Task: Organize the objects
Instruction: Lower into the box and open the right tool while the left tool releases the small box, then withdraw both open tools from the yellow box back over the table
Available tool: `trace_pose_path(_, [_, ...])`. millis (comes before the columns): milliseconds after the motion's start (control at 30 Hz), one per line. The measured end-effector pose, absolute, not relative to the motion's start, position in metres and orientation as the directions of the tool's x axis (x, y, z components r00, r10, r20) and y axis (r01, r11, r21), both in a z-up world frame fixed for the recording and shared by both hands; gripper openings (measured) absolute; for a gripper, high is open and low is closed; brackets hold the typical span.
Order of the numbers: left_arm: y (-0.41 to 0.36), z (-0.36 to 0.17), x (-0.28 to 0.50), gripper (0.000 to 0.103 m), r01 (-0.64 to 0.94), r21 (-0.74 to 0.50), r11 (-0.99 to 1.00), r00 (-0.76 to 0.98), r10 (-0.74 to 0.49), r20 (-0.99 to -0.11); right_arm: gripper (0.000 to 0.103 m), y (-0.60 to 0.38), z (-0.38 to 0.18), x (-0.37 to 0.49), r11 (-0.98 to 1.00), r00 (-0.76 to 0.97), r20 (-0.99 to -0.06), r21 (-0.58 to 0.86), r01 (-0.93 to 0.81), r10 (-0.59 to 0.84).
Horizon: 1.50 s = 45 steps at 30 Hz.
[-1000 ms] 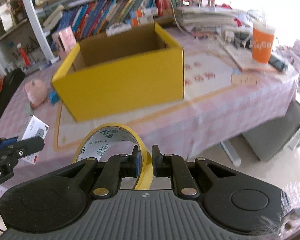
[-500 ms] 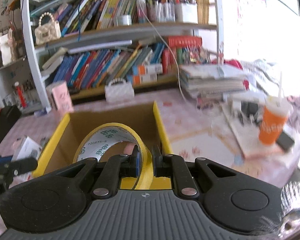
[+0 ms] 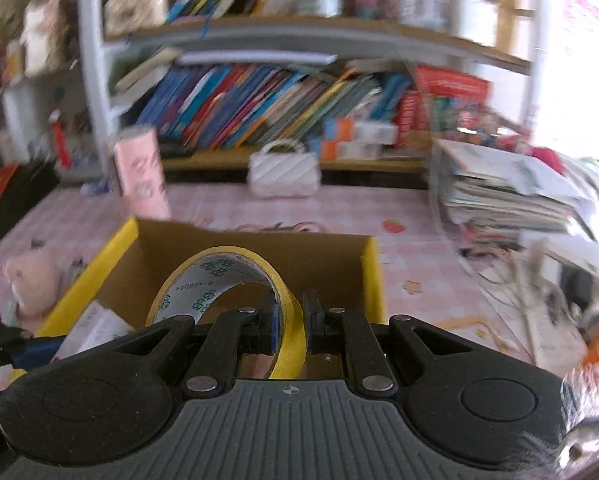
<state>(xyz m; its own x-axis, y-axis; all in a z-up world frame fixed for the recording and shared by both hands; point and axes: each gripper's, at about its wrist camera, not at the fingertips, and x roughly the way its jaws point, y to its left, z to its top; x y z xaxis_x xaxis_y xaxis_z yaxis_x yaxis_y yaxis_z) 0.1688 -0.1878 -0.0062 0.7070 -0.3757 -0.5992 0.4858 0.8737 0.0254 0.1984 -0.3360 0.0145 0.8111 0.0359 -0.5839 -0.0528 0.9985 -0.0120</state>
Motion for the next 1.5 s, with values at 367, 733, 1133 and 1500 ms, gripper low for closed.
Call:
trace_pose_path(367, [-0.201, -0.034, 0.191, 0.013, 0.431, 0.055, 0.901, 0.667, -0.276, -0.692, 0.012, -0.321, -0.014, 0.26, 0.979, 0.66, -0.745, -0.055, -0.199, 0.092])
trace_pose_path(733, [-0.204, -0.039, 0.198, 0.014, 0.402, 0.041, 0.915, 0.648, -0.253, -0.718, 0.016, -0.324, -0.021, 0.27, 0.978, 0.624, -0.771, -0.005, -0.209, 0.129])
trace_pose_path(1133, [-0.202, -0.022, 0.185, 0.042, 0.388, 0.046, 0.92, 0.703, -0.263, -0.66, 0.038, -0.329, -0.014, 0.26, 0.982, 0.659, -0.741, 0.006, -0.187, 0.13])
trace_pose_path(1500, [-0.175, 0.004, 0.154, 0.075, 0.317, 0.009, 0.948, 0.779, -0.255, -0.573, 0.047, -0.342, 0.013, 0.21, 0.992, 0.753, -0.646, 0.061, -0.109, 0.123])
